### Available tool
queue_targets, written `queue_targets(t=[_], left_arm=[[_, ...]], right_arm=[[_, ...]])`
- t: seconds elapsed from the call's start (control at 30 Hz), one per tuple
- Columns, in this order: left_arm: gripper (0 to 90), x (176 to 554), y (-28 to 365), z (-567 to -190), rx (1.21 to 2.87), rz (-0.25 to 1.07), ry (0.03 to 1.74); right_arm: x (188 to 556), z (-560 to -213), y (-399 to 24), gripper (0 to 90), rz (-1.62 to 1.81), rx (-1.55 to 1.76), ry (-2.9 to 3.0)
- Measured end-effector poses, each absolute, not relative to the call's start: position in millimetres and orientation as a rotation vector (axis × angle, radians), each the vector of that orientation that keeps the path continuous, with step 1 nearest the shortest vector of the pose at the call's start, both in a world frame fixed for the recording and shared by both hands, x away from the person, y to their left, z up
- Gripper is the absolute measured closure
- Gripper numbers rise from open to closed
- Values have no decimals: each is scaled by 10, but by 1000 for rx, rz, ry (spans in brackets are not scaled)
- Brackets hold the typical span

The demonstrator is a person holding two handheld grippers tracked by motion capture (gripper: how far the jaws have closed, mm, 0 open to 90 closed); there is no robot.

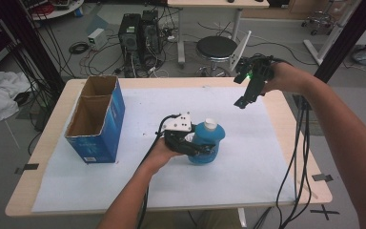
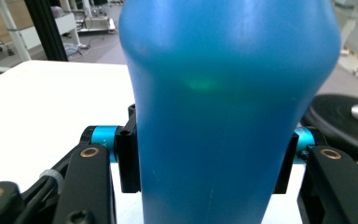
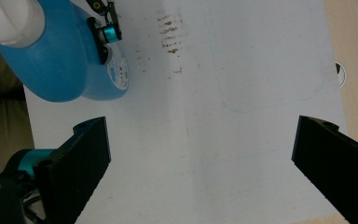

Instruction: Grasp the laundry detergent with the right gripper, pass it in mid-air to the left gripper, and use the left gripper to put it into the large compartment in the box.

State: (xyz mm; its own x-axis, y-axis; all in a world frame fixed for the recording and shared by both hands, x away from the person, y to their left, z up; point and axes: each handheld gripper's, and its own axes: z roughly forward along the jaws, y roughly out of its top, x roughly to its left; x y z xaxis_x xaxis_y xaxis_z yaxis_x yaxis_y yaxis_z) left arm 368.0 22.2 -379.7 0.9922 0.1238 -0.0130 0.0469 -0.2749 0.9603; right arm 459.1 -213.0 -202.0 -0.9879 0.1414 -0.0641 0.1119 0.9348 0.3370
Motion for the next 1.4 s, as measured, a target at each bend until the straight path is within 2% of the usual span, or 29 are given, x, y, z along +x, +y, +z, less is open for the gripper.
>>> queue_targets(t=[0.63, 1.17, 1.4], left_arm=[[445, 3927, 231, -3968, 1846, -31, 65], [446, 3928, 250, -4026, 1870, -50, 21], [427, 3913, 257, -4001, 1890, -58, 61]], right_arm=[[4609, -2023, -2146, 33, 510, 212, 3007], [4599, -2027, -2132, 33, 500, 220, 3007], [4585, -2019, -2128, 34, 500, 222, 3005]])
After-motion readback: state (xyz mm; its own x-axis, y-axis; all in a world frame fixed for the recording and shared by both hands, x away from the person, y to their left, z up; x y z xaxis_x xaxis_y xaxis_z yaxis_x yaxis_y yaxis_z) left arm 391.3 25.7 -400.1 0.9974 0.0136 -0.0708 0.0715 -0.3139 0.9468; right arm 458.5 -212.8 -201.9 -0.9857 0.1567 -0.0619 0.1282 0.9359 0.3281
